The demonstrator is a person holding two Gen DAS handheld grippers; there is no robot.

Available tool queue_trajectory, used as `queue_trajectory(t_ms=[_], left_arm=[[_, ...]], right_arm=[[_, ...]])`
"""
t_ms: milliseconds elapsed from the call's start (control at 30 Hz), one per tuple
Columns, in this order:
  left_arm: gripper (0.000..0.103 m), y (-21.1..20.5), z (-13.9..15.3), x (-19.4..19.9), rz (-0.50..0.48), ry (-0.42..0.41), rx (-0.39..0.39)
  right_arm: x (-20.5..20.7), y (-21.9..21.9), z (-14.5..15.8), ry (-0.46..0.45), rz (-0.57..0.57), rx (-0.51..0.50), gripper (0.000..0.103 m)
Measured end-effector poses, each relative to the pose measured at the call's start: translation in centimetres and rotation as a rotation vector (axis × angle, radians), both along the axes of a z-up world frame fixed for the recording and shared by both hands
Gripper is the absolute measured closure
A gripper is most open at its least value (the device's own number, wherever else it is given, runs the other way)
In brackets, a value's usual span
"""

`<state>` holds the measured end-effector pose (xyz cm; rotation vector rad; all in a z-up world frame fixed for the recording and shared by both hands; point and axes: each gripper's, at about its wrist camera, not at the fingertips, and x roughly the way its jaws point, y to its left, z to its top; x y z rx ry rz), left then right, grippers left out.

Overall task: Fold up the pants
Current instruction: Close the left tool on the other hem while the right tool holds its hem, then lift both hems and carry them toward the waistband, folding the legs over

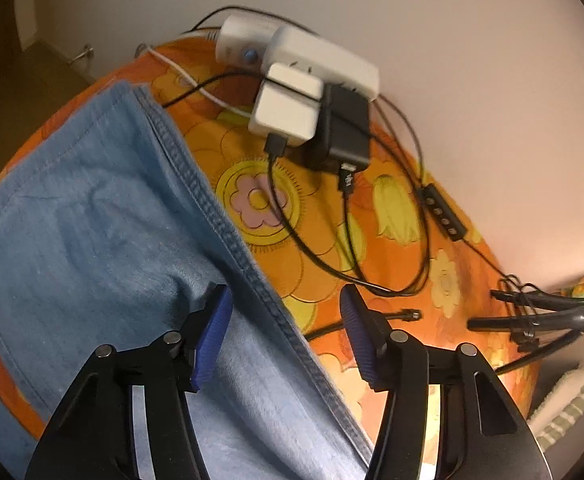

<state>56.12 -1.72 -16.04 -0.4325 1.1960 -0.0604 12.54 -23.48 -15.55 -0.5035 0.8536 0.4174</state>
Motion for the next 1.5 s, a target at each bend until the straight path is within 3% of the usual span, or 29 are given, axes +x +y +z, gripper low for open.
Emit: queue_trajectory(t_ms=[200,267,300,333,433,633,800,1133,1500], left_arm=[[0.05,-0.5,-1.1,0.5,-0.017,0.016,0.068],[0.058,-0.7,-1.1,0.5,-0.02,0.007,0.102],[0.068,-0.7,-1.1,0.4,-0.02,-0.002,0.119],[0.086,-0.5,-1.2,0.4,-0.016,-0.009,0.12],[0.098,0.7,-1.5,-0.1,0.012,-0.041,0.088],[0.1,3.5,-0.5,-2.6,0.051,-0.147,0.029],[0.1,6.8,2.6,-5.1,0.078,-0.238,-0.022],[0.1,11.4,7.8,-14.8,0.098,-0.37,-0.077],[0.1,15.3,8.8,-27.4,0.1,-0.445,-0.106]], right_arm=[[0.0,-0.3,0.1,-0.001,-0.001,0.012,0.097],[0.0,-0.3,0.2,-0.002,-0.002,0.016,0.097],[0.0,-0.4,0.2,-0.003,-0.003,0.018,0.097],[0.0,-0.5,0.2,-0.004,-0.005,0.021,0.097],[0.2,-0.6,0.3,-0.005,-0.011,0.026,0.097],[0.6,-1.0,0.7,-0.009,-0.035,0.029,0.097],[1.3,-1.5,1.9,-0.029,-0.085,0.029,0.097],[-0.4,-0.4,5.1,-0.069,-0.113,-0.025,0.097],[-6.3,2.1,9.0,-0.078,-0.088,-0.094,0.098]])
